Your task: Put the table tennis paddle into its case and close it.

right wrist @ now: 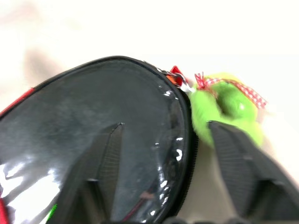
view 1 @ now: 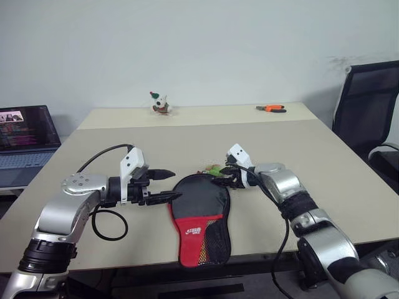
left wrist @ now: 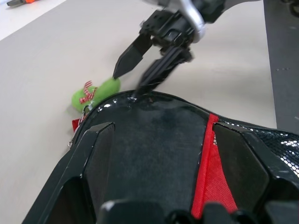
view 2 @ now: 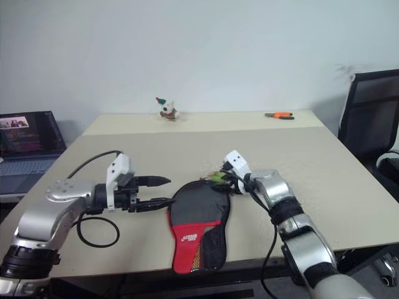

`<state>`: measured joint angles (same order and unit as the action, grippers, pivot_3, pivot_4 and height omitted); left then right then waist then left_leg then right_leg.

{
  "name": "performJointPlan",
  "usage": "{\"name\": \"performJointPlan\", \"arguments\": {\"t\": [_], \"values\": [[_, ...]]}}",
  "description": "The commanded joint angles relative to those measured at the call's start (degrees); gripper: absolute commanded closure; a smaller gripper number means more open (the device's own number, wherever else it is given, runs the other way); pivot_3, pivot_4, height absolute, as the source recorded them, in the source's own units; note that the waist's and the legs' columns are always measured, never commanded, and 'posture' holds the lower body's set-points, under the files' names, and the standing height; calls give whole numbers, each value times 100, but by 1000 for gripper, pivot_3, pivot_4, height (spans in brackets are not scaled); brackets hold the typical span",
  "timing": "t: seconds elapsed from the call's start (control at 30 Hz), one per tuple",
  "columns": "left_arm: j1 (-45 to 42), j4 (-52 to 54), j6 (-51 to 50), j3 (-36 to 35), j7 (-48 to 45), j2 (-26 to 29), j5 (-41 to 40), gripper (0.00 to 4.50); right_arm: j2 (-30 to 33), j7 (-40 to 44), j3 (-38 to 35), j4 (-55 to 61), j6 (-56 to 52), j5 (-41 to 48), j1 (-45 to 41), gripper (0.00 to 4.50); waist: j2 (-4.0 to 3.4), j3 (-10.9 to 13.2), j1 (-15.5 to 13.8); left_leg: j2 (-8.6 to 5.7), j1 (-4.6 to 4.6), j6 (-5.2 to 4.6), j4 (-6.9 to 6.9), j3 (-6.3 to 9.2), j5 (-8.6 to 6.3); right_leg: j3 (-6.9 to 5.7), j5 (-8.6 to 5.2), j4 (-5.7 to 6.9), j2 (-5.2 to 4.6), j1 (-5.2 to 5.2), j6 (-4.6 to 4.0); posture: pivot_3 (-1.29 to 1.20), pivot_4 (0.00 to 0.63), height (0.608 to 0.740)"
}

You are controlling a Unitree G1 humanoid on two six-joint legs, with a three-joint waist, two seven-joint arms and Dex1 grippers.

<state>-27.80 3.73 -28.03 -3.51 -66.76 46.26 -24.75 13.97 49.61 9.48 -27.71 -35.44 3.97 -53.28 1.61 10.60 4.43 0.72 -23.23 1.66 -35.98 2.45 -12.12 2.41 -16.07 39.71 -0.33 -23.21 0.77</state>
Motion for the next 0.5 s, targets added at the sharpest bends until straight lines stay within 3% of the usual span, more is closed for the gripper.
{"name": "performJointPlan", "arguments": {"t": [0.03, 0.3, 0.43, 0.5], "values": [[-88, -63, 223, 133, 53, -81, 130, 835, 429, 33, -353, 1497, -779, 414, 329, 33, 0, 0, -35, -1, -1, 0, -1, 2, 0, -1, 0, -2, -1, 0, 0, 0, 150, 740], [-530, -1269, 999, 793, -175, -499, 714, 835, 818, -254, -856, 2336, -1401, 944, 642, 33, 0, 0, -100, -1, 0, 0, -1, -16, 0, -7, 0, -5, 7, 0, 0, 0, 150, 740], [-897, -2267, 1588, 1128, -245, -836, 1143, 835, 915, -84, -369, 2018, -536, 660, 505, 33, 0, 0, -105, -4, 0, -1, -2, -31, 0, -11, 0, -8, 9, 0, 0, 0, 150, 740], [-1076, -2782, 1867, 1260, -292, -1019, 1318, 835, 1046, -27, 106, 1602, 410, 161, 437, 33, 0, 0, -108, -4, -1, -2, -1, -39, -1, -11, 0, -12, 9, -1, 1, 0, 150, 740]]}}
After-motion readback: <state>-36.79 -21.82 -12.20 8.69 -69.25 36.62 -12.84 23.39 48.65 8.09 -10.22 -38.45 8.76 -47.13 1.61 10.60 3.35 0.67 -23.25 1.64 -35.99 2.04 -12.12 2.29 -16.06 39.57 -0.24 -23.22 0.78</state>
